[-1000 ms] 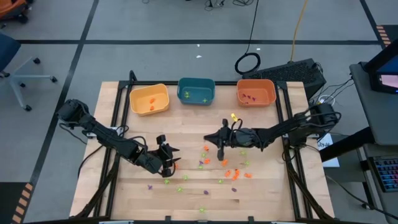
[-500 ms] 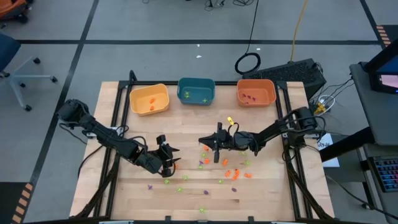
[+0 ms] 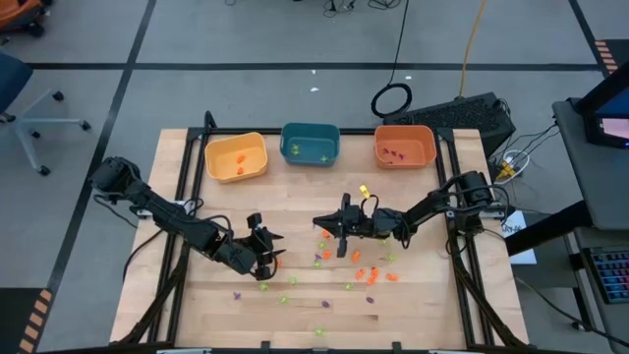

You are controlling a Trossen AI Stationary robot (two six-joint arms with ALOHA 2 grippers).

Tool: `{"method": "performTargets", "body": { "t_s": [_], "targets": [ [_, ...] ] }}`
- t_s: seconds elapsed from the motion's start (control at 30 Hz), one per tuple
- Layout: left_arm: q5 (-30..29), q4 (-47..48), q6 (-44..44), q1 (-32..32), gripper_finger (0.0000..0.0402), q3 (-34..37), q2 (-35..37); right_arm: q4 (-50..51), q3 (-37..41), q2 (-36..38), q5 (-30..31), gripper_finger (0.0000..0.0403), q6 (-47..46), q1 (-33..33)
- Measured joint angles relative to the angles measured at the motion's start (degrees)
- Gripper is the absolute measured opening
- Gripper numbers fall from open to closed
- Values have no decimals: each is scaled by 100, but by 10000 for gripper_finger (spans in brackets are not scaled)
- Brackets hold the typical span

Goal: Sort Halloween decoration
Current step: Put the violet witch hat toy into the orange bin

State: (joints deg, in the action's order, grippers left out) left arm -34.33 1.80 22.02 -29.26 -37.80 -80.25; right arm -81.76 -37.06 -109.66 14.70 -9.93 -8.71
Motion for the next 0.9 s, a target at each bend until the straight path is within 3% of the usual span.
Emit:
{"method": "performTargets", "body": {
  "t_s": [0.27, 0.9],
  "targets": [
    [-2, 0, 0, 0, 168, 0, 0, 52, 0, 1, -588, 0, 1095, 2],
    [-39, 0, -2, 0, 168, 0, -1, 138, 0, 1, -601, 0, 3257, 7]
  ]
}}
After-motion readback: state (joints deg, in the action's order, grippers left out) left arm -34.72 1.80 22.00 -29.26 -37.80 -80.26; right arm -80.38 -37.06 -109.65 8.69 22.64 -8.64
